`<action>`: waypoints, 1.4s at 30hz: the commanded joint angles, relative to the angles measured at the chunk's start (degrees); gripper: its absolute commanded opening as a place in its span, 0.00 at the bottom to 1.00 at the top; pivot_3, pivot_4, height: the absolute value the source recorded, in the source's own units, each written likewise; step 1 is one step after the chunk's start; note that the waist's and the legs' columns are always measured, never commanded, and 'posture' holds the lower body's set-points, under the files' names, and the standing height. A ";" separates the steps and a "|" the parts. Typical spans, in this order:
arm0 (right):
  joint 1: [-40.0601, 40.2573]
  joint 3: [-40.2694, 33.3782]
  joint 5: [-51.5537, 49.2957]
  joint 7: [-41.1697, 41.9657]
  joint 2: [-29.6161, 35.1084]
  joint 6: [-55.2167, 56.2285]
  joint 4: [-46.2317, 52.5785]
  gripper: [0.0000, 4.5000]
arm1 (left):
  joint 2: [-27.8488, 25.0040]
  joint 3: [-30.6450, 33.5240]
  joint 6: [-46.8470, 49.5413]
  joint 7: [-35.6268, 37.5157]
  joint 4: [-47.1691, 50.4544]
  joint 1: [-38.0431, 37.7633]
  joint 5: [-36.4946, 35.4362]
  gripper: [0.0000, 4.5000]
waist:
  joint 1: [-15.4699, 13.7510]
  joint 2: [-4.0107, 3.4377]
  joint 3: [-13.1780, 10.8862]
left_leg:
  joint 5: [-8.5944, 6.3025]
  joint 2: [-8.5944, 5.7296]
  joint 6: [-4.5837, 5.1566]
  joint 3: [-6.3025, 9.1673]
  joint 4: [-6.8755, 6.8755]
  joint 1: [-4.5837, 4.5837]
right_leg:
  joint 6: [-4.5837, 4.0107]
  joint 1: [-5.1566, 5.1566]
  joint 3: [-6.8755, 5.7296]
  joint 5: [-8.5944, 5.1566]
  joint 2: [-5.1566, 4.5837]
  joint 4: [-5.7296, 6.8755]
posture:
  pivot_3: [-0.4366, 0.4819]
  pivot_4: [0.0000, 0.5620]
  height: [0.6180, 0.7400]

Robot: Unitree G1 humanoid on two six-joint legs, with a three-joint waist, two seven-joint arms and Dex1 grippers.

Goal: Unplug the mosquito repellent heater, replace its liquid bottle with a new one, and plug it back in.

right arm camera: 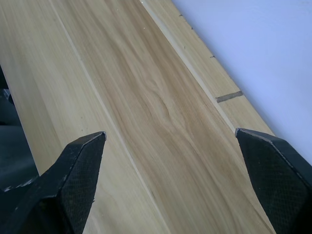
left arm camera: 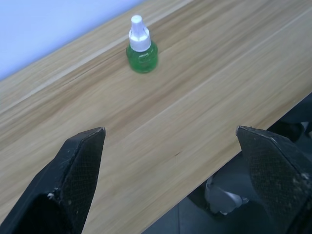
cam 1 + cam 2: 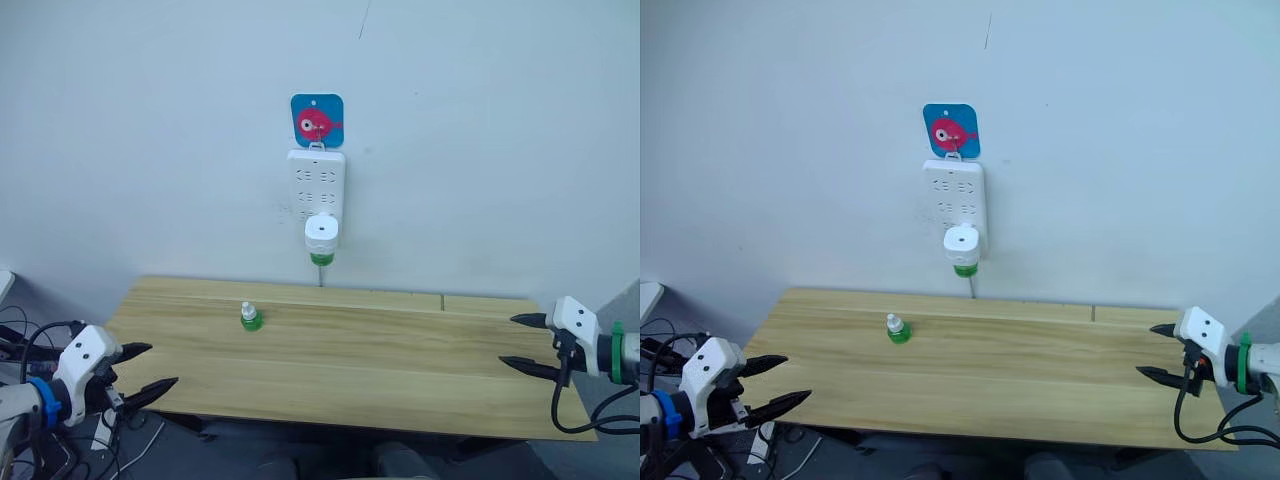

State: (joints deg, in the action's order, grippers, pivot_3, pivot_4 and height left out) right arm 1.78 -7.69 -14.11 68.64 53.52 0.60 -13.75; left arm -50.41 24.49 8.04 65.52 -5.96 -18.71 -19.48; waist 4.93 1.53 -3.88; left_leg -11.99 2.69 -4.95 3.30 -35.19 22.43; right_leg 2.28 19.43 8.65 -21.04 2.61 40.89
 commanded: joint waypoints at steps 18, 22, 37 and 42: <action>1.68 -2.21 -0.11 -2.15 1.26 -0.81 1.88 0.99 | -2.16 0.52 -5.58 2.85 -5.91 4.05 -0.43 1.00 | 0.06 -0.01 -0.01 | 0.00 0.01 0.00 -0.03 0.00 -0.10 | -0.01 -0.08 0.04 -0.01 0.00 -0.01 | 0.47 0.03 0.95; 2.00 -2.06 -0.28 -2.42 1.25 -1.36 2.49 0.99 | -2.12 0.28 -5.62 3.44 -6.39 4.72 -0.37 1.00 | 0.08 -0.02 -0.01 | 0.00 0.01 0.00 -0.04 0.00 -0.11 | -0.01 -0.08 0.04 -0.01 0.00 0.00 | 0.47 0.04 0.95; 6.30 -4.68 -7.19 -5.80 -1.71 -9.82 20.32 0.99 | -0.47 1.41 7.48 -1.85 3.09 13.73 -8.93 1.00 | 0.25 -0.03 -0.03 | 0.00 0.01 0.00 0.00 -0.02 -0.08 | 0.00 -0.08 0.03 -0.01 0.01 0.00 | 0.40 0.05 0.95; 5.94 -4.53 -14.19 -11.69 -4.99 -20.00 36.89 0.99 | 0.94 -1.95 14.32 -5.62 6.68 22.24 -11.49 1.00 | 0.64 -0.09 -0.09 | 0.00 0.02 0.00 0.05 -0.04 -0.04 | 0.00 -0.08 0.01 -0.01 0.06 0.00 | 0.37 0.06 0.95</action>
State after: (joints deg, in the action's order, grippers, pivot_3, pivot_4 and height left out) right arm 8.52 -10.94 -24.88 59.25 48.65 -16.23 16.94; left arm -49.58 23.03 20.60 61.28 -0.80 1.19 -29.33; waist 5.56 1.44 -3.97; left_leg -11.99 2.71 -4.95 3.40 -35.25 22.41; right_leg 2.28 19.35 8.65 -21.05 2.69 40.89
